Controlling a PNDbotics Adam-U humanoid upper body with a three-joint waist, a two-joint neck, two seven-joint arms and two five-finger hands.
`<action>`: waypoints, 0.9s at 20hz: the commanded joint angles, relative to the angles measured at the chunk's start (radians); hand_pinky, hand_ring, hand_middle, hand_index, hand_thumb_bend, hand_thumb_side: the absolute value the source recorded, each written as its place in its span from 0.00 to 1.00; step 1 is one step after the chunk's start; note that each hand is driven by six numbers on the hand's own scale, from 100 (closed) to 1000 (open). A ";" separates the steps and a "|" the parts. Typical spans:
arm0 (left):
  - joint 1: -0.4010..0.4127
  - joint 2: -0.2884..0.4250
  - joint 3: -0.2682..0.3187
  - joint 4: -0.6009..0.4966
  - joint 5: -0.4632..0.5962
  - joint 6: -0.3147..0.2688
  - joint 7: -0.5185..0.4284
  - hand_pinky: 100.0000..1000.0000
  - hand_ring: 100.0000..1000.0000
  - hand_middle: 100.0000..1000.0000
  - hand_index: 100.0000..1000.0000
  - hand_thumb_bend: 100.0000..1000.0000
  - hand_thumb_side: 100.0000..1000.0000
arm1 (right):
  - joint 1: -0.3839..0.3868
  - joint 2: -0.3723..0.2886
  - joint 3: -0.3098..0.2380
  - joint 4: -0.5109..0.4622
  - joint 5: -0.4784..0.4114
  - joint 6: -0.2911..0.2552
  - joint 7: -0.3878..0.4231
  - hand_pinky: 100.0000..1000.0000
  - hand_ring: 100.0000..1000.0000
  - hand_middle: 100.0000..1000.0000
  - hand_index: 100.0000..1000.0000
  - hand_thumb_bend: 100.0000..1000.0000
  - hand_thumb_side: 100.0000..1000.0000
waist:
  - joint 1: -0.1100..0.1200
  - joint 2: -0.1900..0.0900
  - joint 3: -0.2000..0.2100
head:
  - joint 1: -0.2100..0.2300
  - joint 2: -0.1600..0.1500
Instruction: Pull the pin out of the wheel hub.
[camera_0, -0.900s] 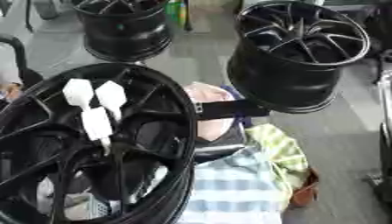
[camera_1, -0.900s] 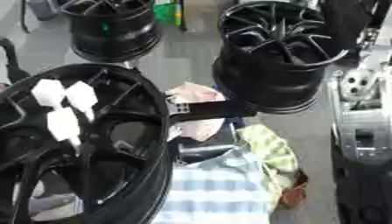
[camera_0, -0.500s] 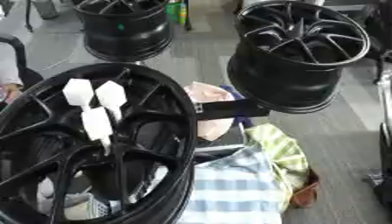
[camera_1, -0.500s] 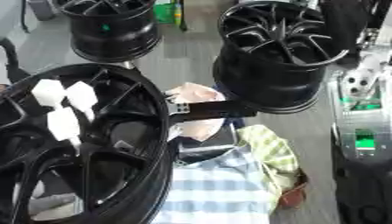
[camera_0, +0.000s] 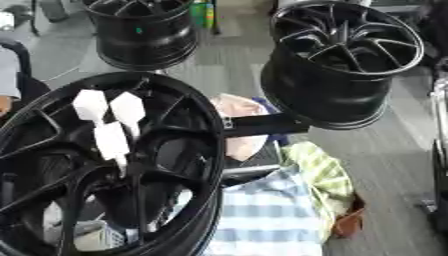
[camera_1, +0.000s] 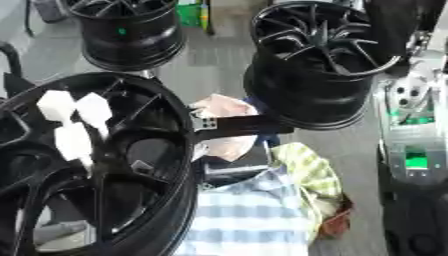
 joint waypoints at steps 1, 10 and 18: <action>-0.041 0.035 -0.021 0.018 0.016 -0.075 -0.110 0.90 0.84 0.77 0.88 0.34 0.38 | -0.023 -0.021 0.000 -0.002 -0.009 -0.001 0.001 0.72 0.71 0.64 0.81 0.00 0.57 | 0.004 -0.009 0.001 | -0.006 -0.019; -0.083 0.028 -0.105 0.022 0.026 -0.147 -0.310 0.91 0.85 0.79 0.89 0.37 0.35 | -0.033 -0.029 0.004 0.008 -0.024 -0.003 -0.002 0.72 0.71 0.64 0.81 0.00 0.58 | 0.008 0.006 0.005 | -0.015 -0.031; -0.083 0.034 -0.183 0.003 0.072 -0.163 -0.311 0.91 0.85 0.78 0.88 0.37 0.39 | -0.038 -0.033 0.008 0.015 -0.035 -0.006 -0.002 0.71 0.71 0.64 0.81 0.00 0.58 | 0.011 0.014 0.007 | -0.020 -0.041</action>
